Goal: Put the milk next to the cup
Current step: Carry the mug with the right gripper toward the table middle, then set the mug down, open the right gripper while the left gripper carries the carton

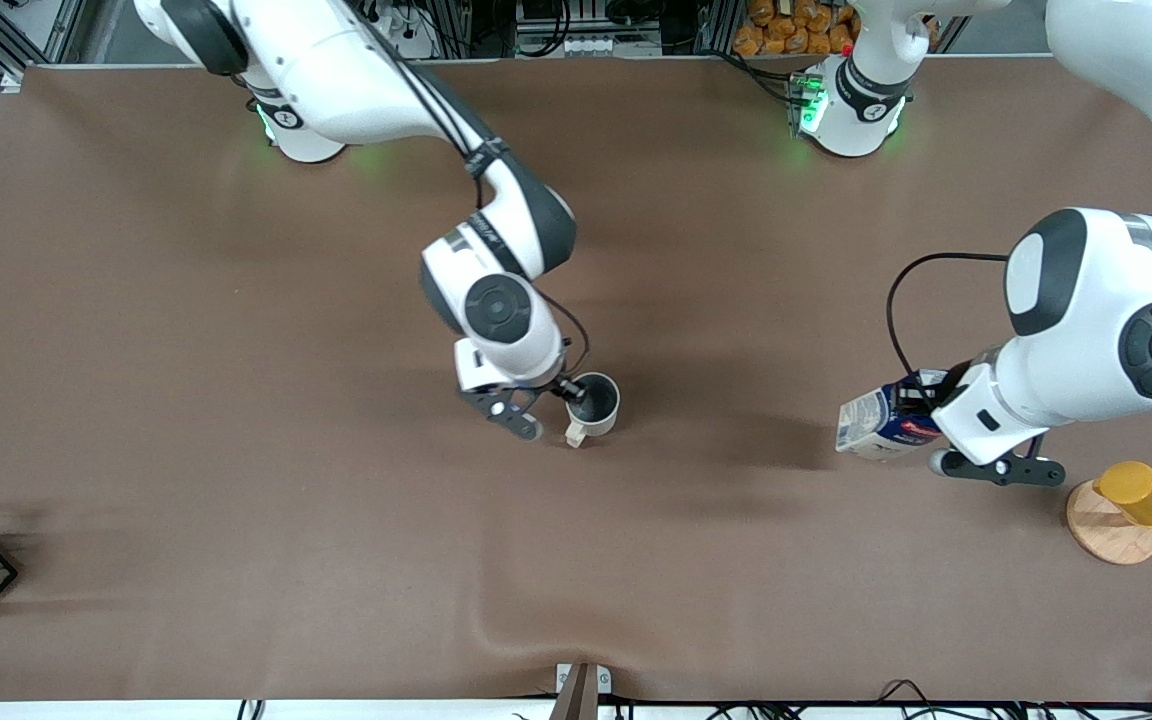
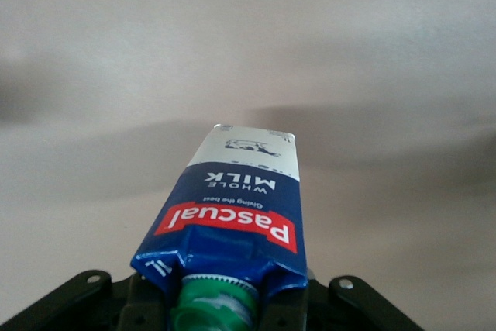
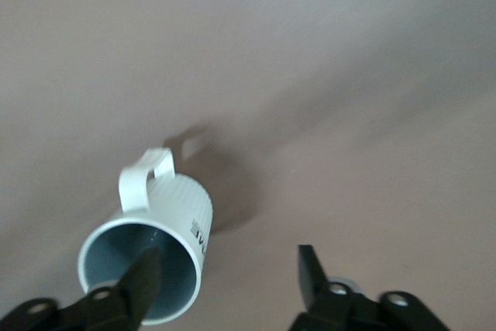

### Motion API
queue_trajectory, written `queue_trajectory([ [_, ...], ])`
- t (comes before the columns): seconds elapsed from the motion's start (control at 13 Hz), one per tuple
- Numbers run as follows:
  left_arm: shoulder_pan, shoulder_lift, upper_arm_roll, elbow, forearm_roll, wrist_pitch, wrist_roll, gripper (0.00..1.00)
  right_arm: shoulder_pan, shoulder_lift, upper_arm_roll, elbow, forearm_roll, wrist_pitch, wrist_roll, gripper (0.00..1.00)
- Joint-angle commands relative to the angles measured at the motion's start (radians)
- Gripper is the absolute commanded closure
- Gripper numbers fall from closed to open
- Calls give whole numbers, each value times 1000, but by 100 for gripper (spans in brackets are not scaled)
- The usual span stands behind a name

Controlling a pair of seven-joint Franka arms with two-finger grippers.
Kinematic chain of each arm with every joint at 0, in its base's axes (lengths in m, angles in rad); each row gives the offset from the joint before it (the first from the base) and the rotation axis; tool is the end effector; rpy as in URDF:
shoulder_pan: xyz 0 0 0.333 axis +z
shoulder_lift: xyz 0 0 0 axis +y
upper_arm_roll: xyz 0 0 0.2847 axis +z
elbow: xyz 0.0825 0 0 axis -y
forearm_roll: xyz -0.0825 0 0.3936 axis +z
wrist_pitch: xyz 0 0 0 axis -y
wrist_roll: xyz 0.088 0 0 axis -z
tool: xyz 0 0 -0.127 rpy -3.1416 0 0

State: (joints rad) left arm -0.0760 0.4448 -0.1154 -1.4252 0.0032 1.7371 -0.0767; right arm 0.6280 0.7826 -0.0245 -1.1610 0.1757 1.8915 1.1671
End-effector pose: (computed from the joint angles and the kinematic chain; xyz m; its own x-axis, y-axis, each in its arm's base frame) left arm 0.6574 -0.1170 0.3814 0.9851 -0.1088 -0.1329 -0.1048 -0.9938 0.0364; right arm 0.5956 0.4355 0.2799 0.8061 -0.5709 -0.1558 -0.5788 -0.8155 -0.0062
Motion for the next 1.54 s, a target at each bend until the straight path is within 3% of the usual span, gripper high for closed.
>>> queue_trajectory([
  [0.0, 1, -18, -58, -6, -19, -28, -82, 100, -121, -54, 15, 86, 45, -167, -146, 0],
  [0.23, 2, -72, -124, -33, -17, -54, -176, 100, -249, -146, 3, 80, 35, -265, -491, 0],
  [0.46, 2, -240, -168, -240, -17, 2, -186, 100, -374, -180, -5, 78, 15, -287, -767, 0],
  [0.62, 2, -273, -235, -294, -17, 12, -257, 100, -437, -197, -11, 76, -20, -331, -892, 0],
  [0.92, -56, -239, -363, -301, -5, 4, -499, 100, -523, -266, -9, 64, -159, -405, -989, 0],
  [1.15, -198, -180, -365, -275, 23, 9, -670, 100, -637, -322, -9, 50, -156, -448, -1234, 0],
  [1.38, -296, -74, -363, -187, 50, 10, -785, 100, -683, -382, -9, 0, -154, -485, -1254, 0],
  [1.46, -326, -34, -363, -157, 78, 9, -817, 100, -691, -438, -9, -84, -151, -470, -1254, 0],
])
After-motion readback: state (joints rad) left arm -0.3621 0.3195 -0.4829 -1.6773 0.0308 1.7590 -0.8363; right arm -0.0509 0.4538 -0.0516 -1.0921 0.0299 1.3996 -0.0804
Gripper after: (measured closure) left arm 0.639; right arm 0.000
